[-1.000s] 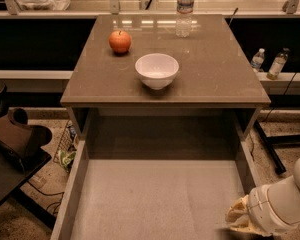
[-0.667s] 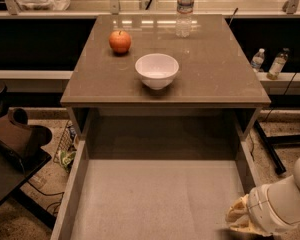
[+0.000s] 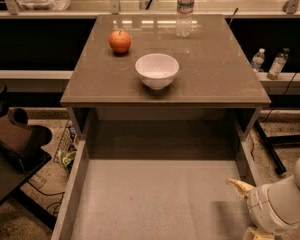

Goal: Open top drawer

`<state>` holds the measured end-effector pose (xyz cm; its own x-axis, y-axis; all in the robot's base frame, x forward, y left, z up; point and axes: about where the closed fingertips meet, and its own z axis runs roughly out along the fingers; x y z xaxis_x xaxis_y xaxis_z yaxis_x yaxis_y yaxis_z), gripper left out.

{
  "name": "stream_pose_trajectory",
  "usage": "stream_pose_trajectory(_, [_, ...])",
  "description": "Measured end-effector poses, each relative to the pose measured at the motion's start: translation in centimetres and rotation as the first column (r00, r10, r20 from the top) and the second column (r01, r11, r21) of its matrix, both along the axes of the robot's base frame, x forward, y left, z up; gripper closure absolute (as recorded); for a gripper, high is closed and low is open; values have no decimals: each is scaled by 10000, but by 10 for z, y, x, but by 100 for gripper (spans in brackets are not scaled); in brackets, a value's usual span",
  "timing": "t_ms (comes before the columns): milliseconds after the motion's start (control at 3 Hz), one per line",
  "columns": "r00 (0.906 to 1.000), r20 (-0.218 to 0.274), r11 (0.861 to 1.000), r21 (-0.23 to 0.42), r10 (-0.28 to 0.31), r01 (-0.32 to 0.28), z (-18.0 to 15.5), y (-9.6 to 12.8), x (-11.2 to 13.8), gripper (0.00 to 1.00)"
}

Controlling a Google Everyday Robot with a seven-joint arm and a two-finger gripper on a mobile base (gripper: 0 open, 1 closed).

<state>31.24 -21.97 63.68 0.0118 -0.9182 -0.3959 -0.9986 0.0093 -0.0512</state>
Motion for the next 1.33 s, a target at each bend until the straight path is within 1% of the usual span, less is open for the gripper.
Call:
stream_pose_trajectory(333, [10000,7,10000,-8,3,-3,0,0,0,3])
stream_pose_trajectory(667, [10000,22,10000,-24,9,-9,1,0,-1,25])
stream_pose_trajectory(1000, [10000,39,10000,-43,17,-17,2,0,-1,49])
stream_pose_trajectory(1333, [10000,60,10000,-67,26,-26,3,1,-1,49])
